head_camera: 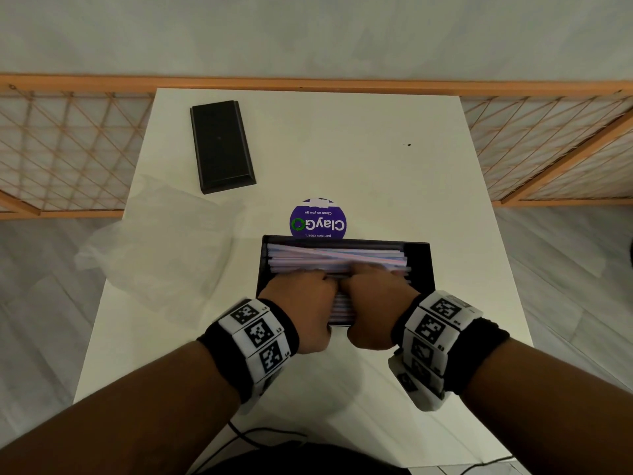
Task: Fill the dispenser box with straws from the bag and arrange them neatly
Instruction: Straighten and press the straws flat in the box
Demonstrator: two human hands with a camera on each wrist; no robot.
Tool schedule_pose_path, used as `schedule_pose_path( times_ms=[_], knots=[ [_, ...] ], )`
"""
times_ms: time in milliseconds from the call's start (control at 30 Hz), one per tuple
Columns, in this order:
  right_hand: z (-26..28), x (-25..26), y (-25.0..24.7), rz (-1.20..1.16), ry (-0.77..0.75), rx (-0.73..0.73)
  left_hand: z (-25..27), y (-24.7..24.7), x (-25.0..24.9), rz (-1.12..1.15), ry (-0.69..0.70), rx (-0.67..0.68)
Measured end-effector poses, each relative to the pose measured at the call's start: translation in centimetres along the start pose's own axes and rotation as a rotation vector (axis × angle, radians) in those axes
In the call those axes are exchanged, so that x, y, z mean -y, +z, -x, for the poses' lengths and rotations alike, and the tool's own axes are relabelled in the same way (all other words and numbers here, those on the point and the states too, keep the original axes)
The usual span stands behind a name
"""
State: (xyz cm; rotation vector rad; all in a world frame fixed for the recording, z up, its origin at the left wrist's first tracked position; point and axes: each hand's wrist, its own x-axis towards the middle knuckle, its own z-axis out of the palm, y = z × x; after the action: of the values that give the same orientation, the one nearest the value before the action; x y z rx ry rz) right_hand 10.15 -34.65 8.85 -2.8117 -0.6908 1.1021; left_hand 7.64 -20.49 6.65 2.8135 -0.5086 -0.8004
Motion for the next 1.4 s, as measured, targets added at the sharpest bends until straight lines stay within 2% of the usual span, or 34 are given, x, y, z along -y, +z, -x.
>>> schedule_pose_path(
  times_ms=[300, 533, 700, 933, 1067, 1233, 1400],
  knots=[
    [0.6, -1.0, 0.2, 0.026, 0.097, -0.031, 0.3, 0.1, 0.3, -0.048, -0.090, -0.019],
    [0.2, 0.1, 0.2, -0.004, -0.001, -0.016, 0.4, 0.1, -0.4, -0.041, 0.005, -0.066],
    [0.4, -0.6, 0.3, 0.022, 0.070, -0.021, 0.8, 0.4, 0.3, 0.004, -0.081, -0.081],
    [0.5, -0.1, 0.7, 0.049, 0.069, -0.034, 0.7, 0.9, 0.1, -0.037, -0.099, -0.097],
    [0.5, -0.2, 0.7, 0.027, 0.074, -0.031, 0.7, 0.7, 0.2, -0.016, -0.085, -0.090],
    [0.1, 0.1, 0.6, -0.051, 0.029, 0.010, 0.3, 0.5, 0.2, 0.049, 0.016, -0.053],
    [0.4, -0.7, 0.5, 0.020, 0.073, -0.007, 0.7, 0.3, 0.2, -0.006, -0.080, -0.071]
  ],
)
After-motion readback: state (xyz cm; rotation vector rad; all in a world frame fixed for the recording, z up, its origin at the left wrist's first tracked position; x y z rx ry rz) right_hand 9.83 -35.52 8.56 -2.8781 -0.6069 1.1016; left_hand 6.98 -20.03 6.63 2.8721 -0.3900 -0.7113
